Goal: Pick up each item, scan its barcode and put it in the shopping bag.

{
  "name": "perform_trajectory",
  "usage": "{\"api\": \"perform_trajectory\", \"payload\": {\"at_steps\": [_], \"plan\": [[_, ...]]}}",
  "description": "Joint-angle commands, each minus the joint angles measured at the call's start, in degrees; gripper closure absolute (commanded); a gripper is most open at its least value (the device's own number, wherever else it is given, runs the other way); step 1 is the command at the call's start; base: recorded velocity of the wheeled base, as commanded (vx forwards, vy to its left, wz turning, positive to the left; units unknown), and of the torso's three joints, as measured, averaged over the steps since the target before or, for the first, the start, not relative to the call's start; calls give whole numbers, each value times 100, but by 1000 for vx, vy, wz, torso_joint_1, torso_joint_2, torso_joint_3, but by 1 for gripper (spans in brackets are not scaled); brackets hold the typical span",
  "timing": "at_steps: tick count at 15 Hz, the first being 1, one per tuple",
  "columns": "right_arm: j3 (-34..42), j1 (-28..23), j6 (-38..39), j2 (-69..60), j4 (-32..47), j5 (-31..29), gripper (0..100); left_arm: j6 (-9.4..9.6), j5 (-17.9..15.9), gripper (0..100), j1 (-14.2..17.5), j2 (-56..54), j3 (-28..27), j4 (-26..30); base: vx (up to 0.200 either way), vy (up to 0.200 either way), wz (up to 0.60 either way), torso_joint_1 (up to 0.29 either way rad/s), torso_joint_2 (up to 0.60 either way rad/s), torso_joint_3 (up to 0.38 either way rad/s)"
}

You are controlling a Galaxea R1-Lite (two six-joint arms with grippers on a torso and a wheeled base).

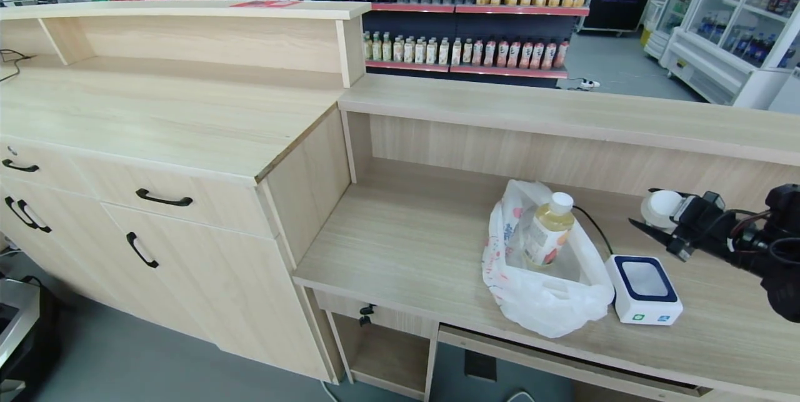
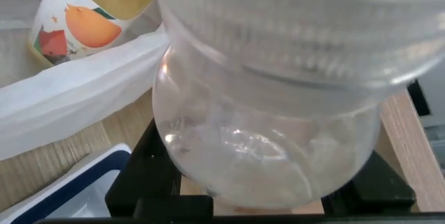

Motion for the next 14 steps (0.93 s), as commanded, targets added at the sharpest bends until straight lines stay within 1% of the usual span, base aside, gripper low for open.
{"api": "perform_trajectory", "payload": {"at_steps": [1,4,6,8,12,14], "plan": [[109,40,-2,159,-122,26,100,0,4,100,0,-2,0,0,0,0,0,0,0,0],[303,40,6,326,-500,26,100,0,4,100,0,-2,0,0,0,0,0,0,0,0],[303,40,15,379,-606,35,100,0,4,100,0,-2,0,0,0,0,0,0,0,0],[311,31,15,458,-702,211,100,0,4,100,0,-2,0,0,0,0,0,0,0,0],[382,31,15,625,-1116,281,100,0,4,100,0,-2,0,0,0,0,0,0,0,0],[408,40,15,678,-1195,351,100,0,4,100,0,-2,0,0,0,0,0,0,0,0]]}}
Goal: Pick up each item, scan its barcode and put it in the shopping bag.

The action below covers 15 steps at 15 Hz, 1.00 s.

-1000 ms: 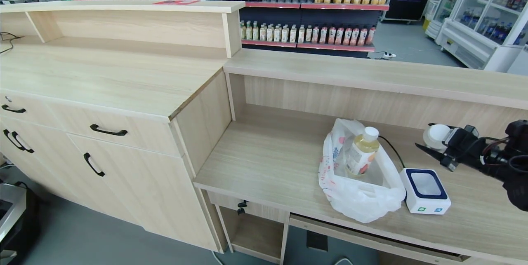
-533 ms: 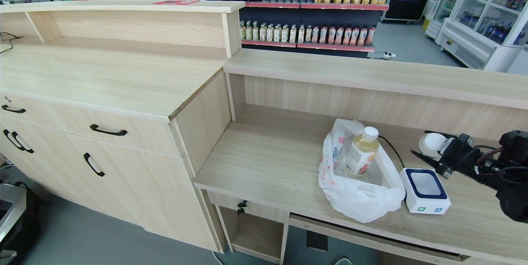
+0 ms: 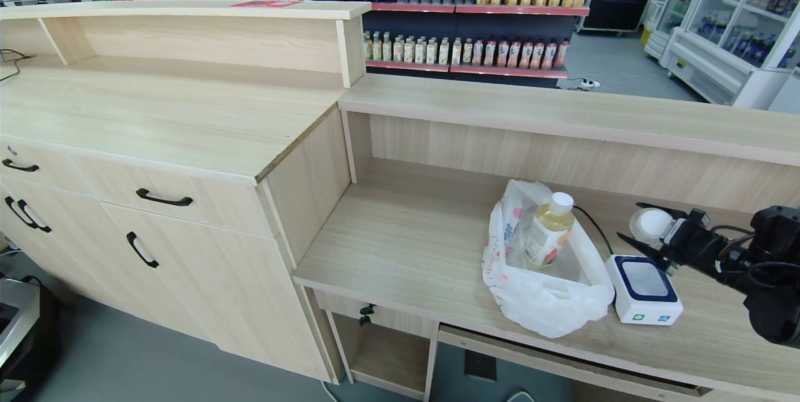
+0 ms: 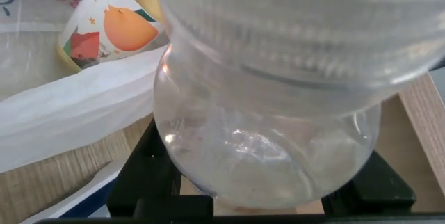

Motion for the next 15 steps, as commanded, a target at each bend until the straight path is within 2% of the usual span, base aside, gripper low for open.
{"api": "perform_trajectory", "payload": {"at_steps": [1,5,7,15], "plan": [[23,6,-2,61,-24,13,100,0,4,100,0,-2,0,0,0,0,0,0,0,0],[67,-3,-2,166,-270,22,100,0,4,100,9,-2,0,0,0,0,0,0,0,0],[120,-29,-2,193,-296,242,100,0,4,100,0,-2,0,0,0,0,0,0,0,0],[278,-56,-11,281,-463,259,100,0,4,100,0,-2,0,0,0,0,0,0,0,0]]}}
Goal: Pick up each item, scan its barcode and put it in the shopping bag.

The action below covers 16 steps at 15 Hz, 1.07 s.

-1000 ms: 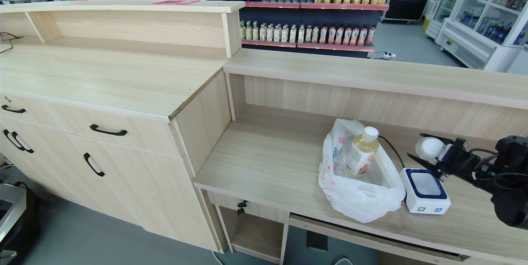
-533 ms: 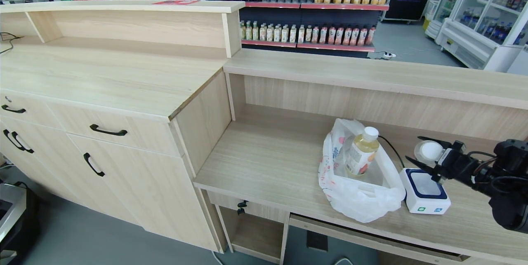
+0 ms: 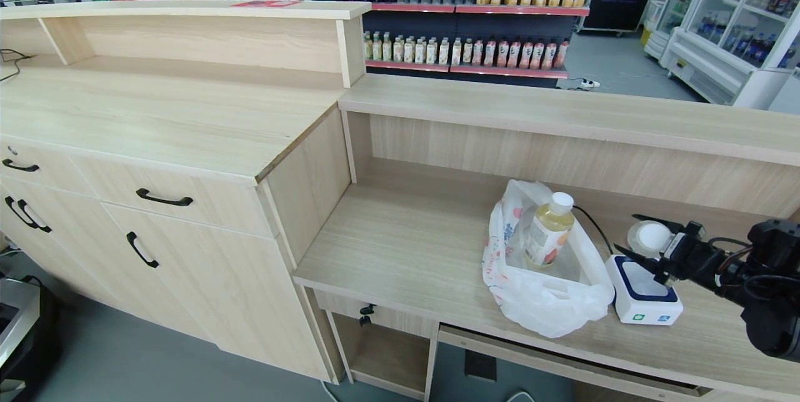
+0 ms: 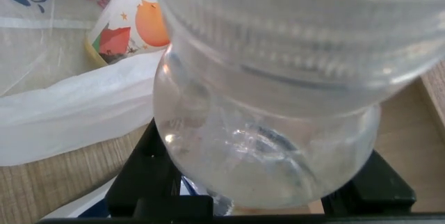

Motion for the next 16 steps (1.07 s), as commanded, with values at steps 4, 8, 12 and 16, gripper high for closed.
{"api": "perform_trajectory", "payload": {"at_steps": [4,8,12,16], "plan": [[-29,-2,-4,55,-83,2,100,0,4,100,0,-2,0,0,0,0,0,0,0,0],[-20,7,-13,73,-74,2,100,0,4,100,0,-2,0,0,0,0,0,0,0,0],[-2,7,-13,73,-74,2,100,0,4,100,0,-2,0,0,0,0,0,0,0,0],[-29,7,4,46,-74,-7,100,0,4,100,9,-2,0,0,0,0,0,0,0,0]]}}
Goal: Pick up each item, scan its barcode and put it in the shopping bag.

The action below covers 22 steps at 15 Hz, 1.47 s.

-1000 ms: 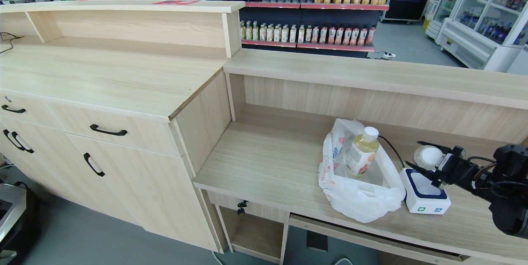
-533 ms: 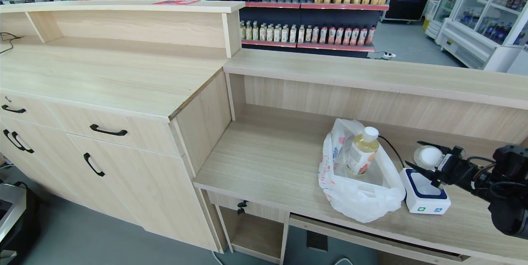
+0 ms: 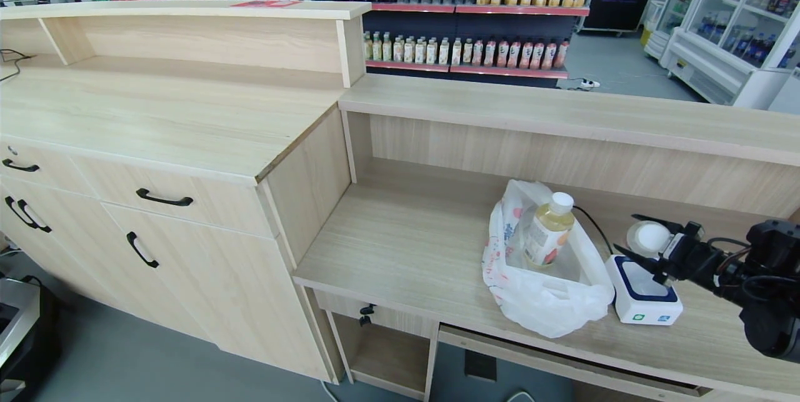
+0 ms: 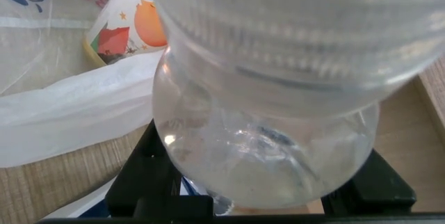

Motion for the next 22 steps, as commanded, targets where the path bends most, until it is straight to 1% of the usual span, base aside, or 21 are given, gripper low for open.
{"api": "perform_trajectory", "payload": {"at_steps": [1,3,5,6,7,8,9,10,13,15,20,22], "plan": [[-142,1,134,-102,8,-11,100,0,2,100,0,-2,0,0,0,0,0,0,0,0],[-292,18,1092,-603,78,-116,100,0,2,100,0,-2,0,0,0,0,0,0,0,0],[-274,-26,2111,-1350,649,-837,100,0,2,100,0,-2,0,0,0,0,0,0,0,0],[-274,-175,2516,-1597,1115,-1215,100,0,2,100,0,-2,0,0,0,0,0,0,0,0],[-239,-377,2735,-1720,1555,-1452,100,0,2,100,0,-2,0,0,0,0,0,0,0,0],[-213,-553,2814,-1816,1862,-1549,100,0,2,100,0,-2,0,0,0,0,0,0,0,0],[-177,-869,2858,-2001,2363,-1566,100,0,2,100,0,-2,0,0,0,0,0,0,0,0],[-98,-1080,2858,-2150,2645,-1566,100,0,2,100,0,-2,0,0,0,0,0,0,0,0],[183,-1546,2858,-2590,2759,-1566,100,0,2,100,0,-2,0,0,0,0,0,0,0,0],[288,-1713,2858,-2766,2724,-1566,100,0,2,100,0,-2,0,0,0,0,0,0,0,0],[420,-1863,2806,-2976,2812,-1610,100,0,2,100,0,-2,0,0,0,0,0,0,0,0],[491,-1889,2551,-3047,2935,-1760,100,0,2,100,0,-2,0,0,0,0,0,0,0,0]]}}
